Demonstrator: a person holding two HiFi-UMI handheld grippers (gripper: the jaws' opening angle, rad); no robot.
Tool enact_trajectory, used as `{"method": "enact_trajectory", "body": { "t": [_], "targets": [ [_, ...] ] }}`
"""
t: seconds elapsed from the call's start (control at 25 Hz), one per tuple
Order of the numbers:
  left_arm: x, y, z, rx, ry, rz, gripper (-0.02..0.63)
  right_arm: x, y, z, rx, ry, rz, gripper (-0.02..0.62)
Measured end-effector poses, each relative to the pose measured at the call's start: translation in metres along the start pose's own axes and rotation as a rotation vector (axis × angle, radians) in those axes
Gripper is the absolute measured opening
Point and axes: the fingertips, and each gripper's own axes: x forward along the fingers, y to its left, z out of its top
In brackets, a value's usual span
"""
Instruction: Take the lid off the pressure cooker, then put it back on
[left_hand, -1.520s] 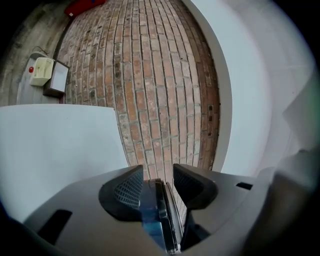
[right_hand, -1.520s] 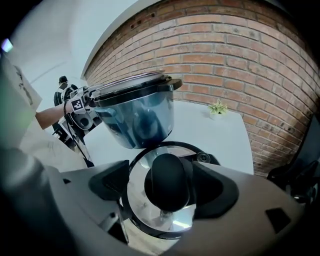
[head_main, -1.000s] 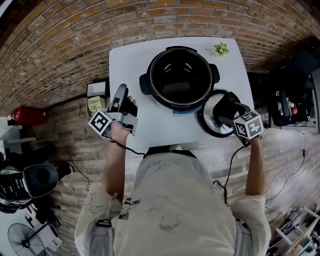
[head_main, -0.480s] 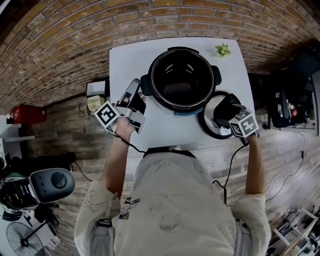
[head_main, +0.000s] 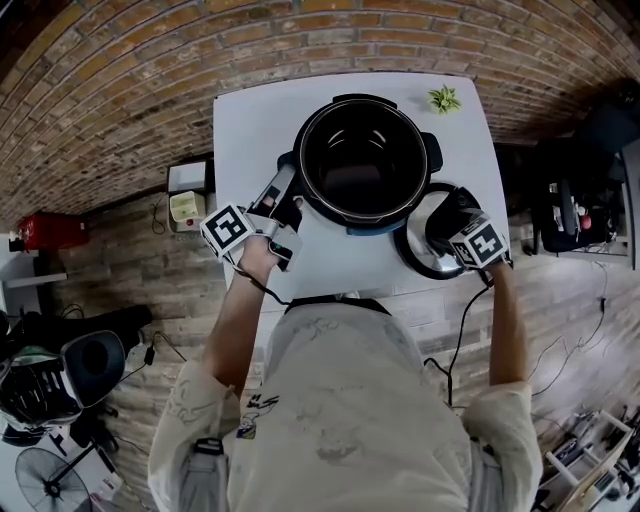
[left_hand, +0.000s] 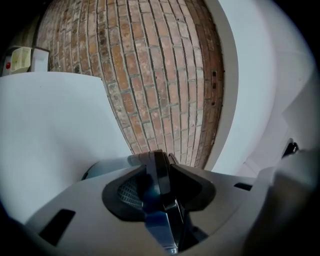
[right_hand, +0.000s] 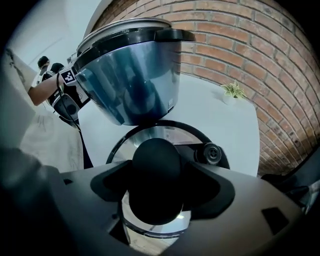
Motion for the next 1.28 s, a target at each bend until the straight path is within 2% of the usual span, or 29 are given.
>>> {"method": "enact_trajectory", "body": {
  "t": [0.12,0.24,0.4,0.96,1.28],
  "targets": [
    [0.001,0.0,0.001,0.017,0.009,-0.003,0.153,0.001,0.006,0.003,-0.05,0.048,0.007,0.327],
    [0.001,-0.001,0.0,0.01,0.012,-0.013,0.15,-0.001,0.008,0.007,-0.025,0.064,0.032,0.293],
    [0.001,-0.002,0.0,0.03,0.018,-0.02,0.14,-0.001,0.006,0.006,-0.011,0.074,0.025,0.291],
    [0.001,-0.002,0.0,0.011,0.011,-0.031,0.138,-0.002,0.0,0.004,-0.002,0.092,-0.008,0.291],
    [0.001,-0.002,0.0,0.011,0.012,-0.04,0.138,-0.045,-0.012,0.006,0.012,0.089,-0.058,0.291]
  ]
}}
